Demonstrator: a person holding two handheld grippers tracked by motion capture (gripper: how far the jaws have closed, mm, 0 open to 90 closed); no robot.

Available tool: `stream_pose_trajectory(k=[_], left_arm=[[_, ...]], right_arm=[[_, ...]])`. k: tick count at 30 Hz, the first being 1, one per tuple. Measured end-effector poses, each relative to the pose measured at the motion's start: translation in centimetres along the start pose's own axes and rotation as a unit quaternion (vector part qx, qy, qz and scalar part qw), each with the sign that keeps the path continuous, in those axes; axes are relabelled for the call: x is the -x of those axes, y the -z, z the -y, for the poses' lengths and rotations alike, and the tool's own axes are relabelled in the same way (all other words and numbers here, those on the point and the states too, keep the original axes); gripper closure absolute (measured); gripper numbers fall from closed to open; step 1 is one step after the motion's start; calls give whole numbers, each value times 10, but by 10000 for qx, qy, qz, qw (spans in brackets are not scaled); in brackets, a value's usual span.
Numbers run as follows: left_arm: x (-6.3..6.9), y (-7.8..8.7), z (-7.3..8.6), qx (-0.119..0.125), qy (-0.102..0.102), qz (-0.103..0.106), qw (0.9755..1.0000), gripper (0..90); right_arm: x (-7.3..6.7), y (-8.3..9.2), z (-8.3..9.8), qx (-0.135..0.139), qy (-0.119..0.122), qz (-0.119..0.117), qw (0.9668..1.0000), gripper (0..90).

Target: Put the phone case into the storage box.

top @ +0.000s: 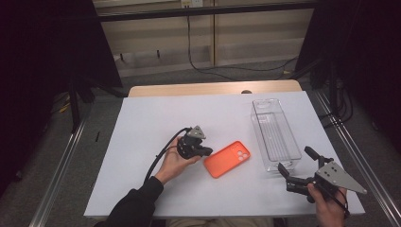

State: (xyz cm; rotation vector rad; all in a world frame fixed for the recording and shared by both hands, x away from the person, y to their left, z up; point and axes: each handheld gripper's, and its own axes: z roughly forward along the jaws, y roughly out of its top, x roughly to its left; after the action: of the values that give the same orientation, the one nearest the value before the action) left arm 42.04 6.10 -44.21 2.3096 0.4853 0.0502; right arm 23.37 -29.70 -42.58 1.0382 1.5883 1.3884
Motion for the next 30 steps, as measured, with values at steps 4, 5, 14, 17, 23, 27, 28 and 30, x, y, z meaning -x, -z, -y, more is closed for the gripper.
stream_pose_trajectory(k=[4, 5, 14, 17, 23, 27, 28, 30], left_arm=[[-4, 5, 0, 119, 53, -67, 9999, 867], [-4, 7, -1, 175, 78, -92, 9998, 857], [0, 21, -5, 675, 56, -334, 9971, 597], [2, 26, -6, 827, 37, -382, 9958, 491], [6, 28, -7, 922, 246, -498, 9942, 252], [6, 31, -7, 966, 430, -518, 9930, 130], [6, 32, -7, 961, 438, -521, 9930, 90], [7, 34, -7, 952, 456, -455, 9934, 68]], right_arm=[[0, 0, 0, 4, 4, 3, 10000, 0], [0, 0, 0, 5, 4, 3, 10000, 0], [-1, 1, -1, 19, -7, 2, 10000, 0], [0, 1, -1, 25, -1, -11, 10000, 0], [-1, 2, -1, 45, 1, -15, 10000, 0], [-1, 2, -1, 54, 23, -5, 10000, 0], [-1, 2, -1, 50, 19, -9, 10000, 0], [-1, 2, -2, 50, 18, -6, 10000, 0]])
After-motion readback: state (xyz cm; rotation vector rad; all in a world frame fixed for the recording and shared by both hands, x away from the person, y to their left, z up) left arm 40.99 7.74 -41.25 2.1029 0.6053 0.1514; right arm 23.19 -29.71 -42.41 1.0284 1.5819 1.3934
